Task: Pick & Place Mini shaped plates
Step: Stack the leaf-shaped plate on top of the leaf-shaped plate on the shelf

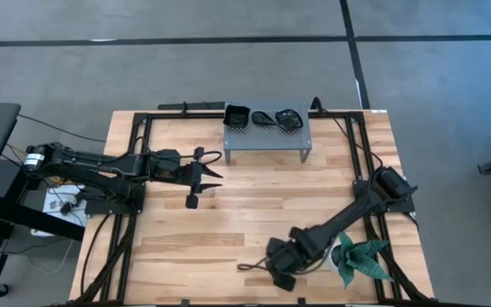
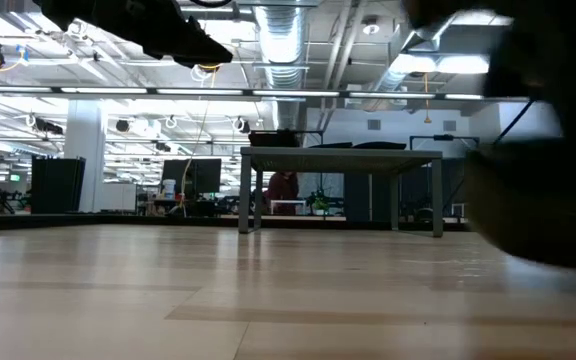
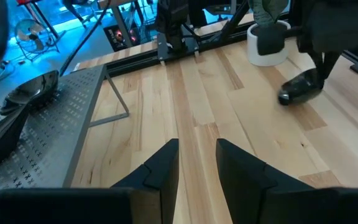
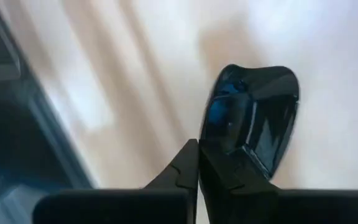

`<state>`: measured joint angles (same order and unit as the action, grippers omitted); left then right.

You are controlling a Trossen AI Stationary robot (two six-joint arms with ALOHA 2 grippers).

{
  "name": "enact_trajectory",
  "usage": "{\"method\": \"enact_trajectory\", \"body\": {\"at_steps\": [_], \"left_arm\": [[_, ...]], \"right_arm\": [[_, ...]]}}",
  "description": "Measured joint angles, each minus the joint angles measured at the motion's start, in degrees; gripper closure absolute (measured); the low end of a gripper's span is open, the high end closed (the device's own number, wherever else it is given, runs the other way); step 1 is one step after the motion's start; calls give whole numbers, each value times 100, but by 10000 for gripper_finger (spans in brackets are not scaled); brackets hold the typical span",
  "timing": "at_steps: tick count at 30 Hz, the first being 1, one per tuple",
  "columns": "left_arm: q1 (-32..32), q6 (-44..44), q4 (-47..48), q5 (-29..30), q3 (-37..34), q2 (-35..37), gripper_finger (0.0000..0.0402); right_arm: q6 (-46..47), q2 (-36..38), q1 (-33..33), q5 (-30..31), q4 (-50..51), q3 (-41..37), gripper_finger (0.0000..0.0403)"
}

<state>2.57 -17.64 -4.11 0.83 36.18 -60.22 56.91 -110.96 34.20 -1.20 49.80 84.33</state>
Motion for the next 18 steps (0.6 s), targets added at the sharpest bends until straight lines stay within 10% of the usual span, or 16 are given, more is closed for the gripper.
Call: {"method": "enact_trajectory", "body": {"at_steps": [7,18], "left_arm": [[0,-5,-5,1,0,1,293],[0,-5,-25,-1,0,-1,293]], "right_arm": [[-396,0,-661,1303,999,653,398],[599,0,-2224,1485,3395,2226,402]]}}
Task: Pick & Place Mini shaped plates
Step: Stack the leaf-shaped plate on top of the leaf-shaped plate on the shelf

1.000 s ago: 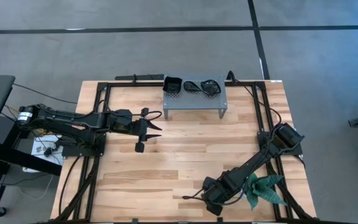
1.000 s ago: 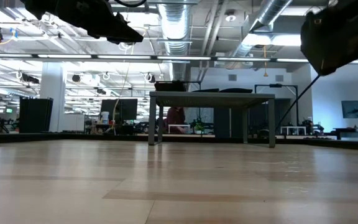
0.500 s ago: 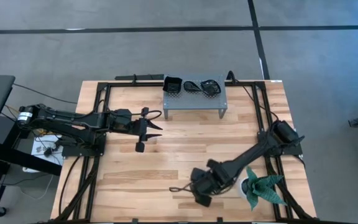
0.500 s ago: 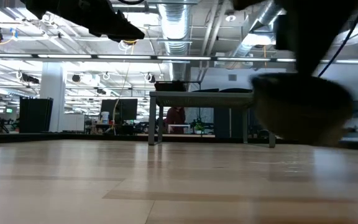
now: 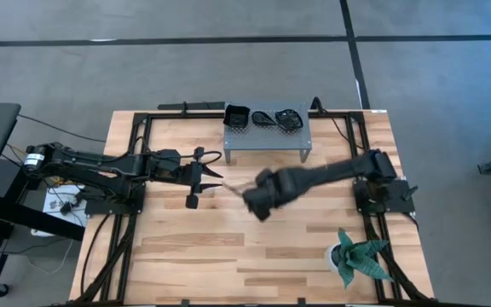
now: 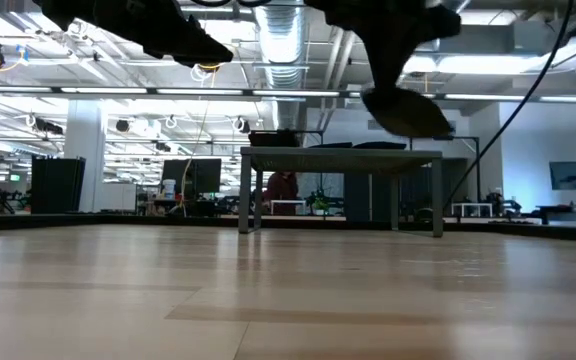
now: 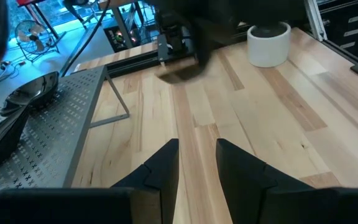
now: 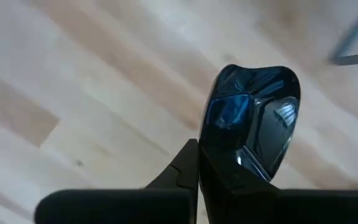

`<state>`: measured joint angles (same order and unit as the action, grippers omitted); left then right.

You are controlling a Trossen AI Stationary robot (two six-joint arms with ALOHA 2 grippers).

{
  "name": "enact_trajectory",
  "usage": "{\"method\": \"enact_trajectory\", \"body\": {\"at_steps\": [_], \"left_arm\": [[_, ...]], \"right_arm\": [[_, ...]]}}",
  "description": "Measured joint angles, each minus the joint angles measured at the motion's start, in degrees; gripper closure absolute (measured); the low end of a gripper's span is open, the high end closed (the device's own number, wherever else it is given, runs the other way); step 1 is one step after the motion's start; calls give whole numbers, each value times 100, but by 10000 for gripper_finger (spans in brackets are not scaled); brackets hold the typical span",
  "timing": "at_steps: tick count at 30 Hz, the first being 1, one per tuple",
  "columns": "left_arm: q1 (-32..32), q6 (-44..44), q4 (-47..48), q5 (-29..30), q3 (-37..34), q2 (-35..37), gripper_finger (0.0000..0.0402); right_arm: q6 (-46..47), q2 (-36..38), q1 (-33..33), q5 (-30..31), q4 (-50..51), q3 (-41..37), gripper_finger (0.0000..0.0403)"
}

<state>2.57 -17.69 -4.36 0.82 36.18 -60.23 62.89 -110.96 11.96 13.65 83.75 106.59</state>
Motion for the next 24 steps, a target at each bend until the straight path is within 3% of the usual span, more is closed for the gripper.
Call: {"method": "enact_trajectory", "body": {"at_steps": [3,8,16,24], "left_arm": [[1,-1,0,1,0,1,293],[0,-2,-4,2,0,0,293],[2,-2,-4,2,0,2,293],[2,-2,-2,1,0,2,293]], "right_arm": [[-114,4,-433,37,566,597,401],[-928,15,-1131,464,585,1215,402],[-2255,7,-2221,771,622,1294,402],[-2451,4,-3038,870,626,1294,403]]}}
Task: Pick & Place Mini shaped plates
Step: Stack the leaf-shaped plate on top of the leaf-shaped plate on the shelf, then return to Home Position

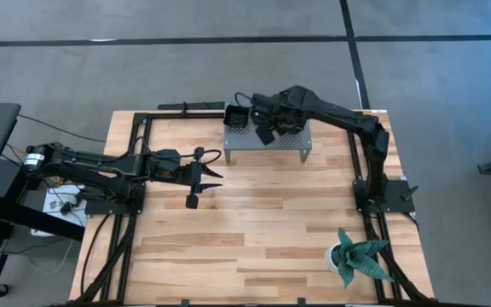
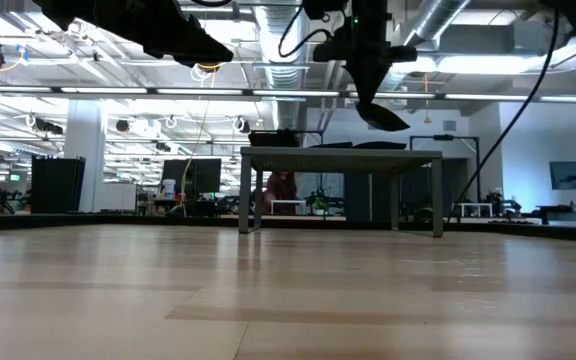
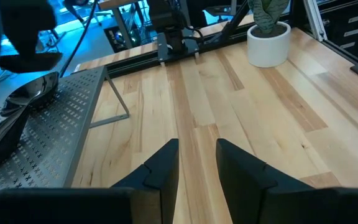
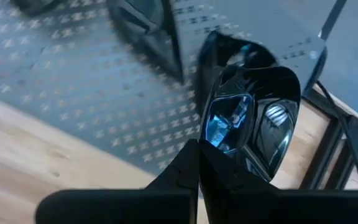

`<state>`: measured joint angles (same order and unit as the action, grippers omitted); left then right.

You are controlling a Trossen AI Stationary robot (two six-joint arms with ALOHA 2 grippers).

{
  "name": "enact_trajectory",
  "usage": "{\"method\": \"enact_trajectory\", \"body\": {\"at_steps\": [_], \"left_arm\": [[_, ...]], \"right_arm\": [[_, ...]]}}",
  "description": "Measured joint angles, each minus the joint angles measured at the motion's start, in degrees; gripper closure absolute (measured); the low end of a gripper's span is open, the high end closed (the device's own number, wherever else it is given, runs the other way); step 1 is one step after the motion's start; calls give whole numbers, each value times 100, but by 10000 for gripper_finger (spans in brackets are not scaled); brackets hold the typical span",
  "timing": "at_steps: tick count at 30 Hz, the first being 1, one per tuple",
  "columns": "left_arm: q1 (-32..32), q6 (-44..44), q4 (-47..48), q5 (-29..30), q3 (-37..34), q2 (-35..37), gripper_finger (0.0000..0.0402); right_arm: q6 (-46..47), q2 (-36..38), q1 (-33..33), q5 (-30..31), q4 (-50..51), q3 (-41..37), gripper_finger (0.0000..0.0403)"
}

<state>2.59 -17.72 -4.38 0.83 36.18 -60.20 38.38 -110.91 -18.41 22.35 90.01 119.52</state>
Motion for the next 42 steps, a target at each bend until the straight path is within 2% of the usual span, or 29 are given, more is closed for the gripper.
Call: {"method": "enact_trajectory", "body": {"at_steps": [10,28,37,42], "left_arm": [[0,1,0,0,0,-2,293],[0,20,1,1,-30,0,293],[-2,63,2,-1,-63,0,293],[-2,72,2,2,-66,0,293]], "right_arm": [[-1131,0,-185,26,-653,-2,403],[-1326,-673,-238,6,-115,-13,400],[-1310,-592,-241,284,-40,-7,341],[-1622,-592,-238,326,-57,-4,317]]}}
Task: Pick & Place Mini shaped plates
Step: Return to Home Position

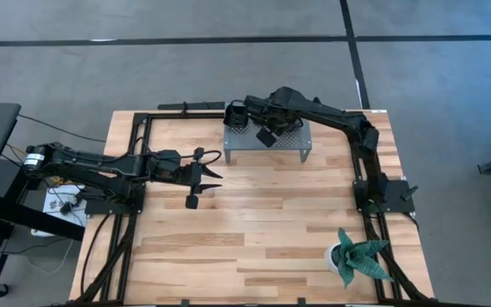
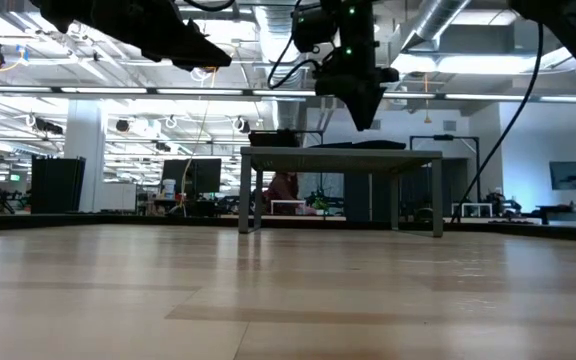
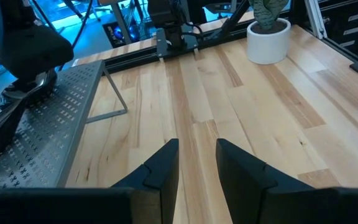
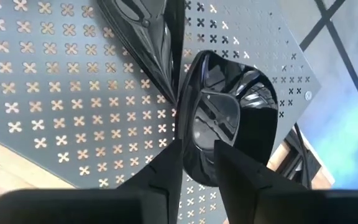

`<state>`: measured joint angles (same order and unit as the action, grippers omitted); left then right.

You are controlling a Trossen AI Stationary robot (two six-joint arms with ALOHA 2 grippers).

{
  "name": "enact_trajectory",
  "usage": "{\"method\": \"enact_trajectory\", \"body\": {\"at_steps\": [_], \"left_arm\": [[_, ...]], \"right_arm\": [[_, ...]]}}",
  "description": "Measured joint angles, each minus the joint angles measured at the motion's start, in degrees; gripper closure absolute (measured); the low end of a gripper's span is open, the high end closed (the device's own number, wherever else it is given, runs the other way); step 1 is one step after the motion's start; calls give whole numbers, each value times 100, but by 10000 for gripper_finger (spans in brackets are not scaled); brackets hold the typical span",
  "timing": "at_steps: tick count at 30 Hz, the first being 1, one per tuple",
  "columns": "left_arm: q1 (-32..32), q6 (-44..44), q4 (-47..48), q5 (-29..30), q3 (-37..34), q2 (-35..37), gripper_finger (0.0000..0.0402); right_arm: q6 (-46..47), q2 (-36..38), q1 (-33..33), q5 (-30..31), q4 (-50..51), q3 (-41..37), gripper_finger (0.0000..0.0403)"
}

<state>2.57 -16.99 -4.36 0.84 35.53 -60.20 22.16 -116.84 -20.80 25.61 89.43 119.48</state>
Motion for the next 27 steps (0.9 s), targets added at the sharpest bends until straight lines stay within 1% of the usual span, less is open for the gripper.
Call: {"method": "enact_trajectory", "body": {"at_steps": [6,10,12,14,17,19,21,23,26,27], "left_arm": [[0,90,0,0,-2,2,293],[1,93,4,26,-7,194,293],[2,92,4,184,-7,417,293],[0,94,-1,438,-9,737,293],[-2,96,39,781,-9,1317,293],[-2,96,138,842,-9,1719,293],[-15,96,376,841,-9,2127,293],[-17,153,773,846,-9,2546,293],[-17,531,1336,859,-32,3132,293],[-17,594,1332,858,-119,3315,293]], "right_arm": [[6,155,150,-13,52,4,322],[-460,467,420,199,54,2,327],[-722,746,572,417,47,2,327],[-1213,1047,710,417,53,4,327],[-1874,1490,904,136,-2,4,327],[-2116,1817,1015,-22,-266,-75,327],[-2454,2247,1092,-55,-752,-416,327],[-2698,2755,1106,-257,-1246,-1001,327],[-2979,3661,1028,-891,-2206,-2295,327],[-3109,3991,993,-1145,-2616,-2814,327]]}}
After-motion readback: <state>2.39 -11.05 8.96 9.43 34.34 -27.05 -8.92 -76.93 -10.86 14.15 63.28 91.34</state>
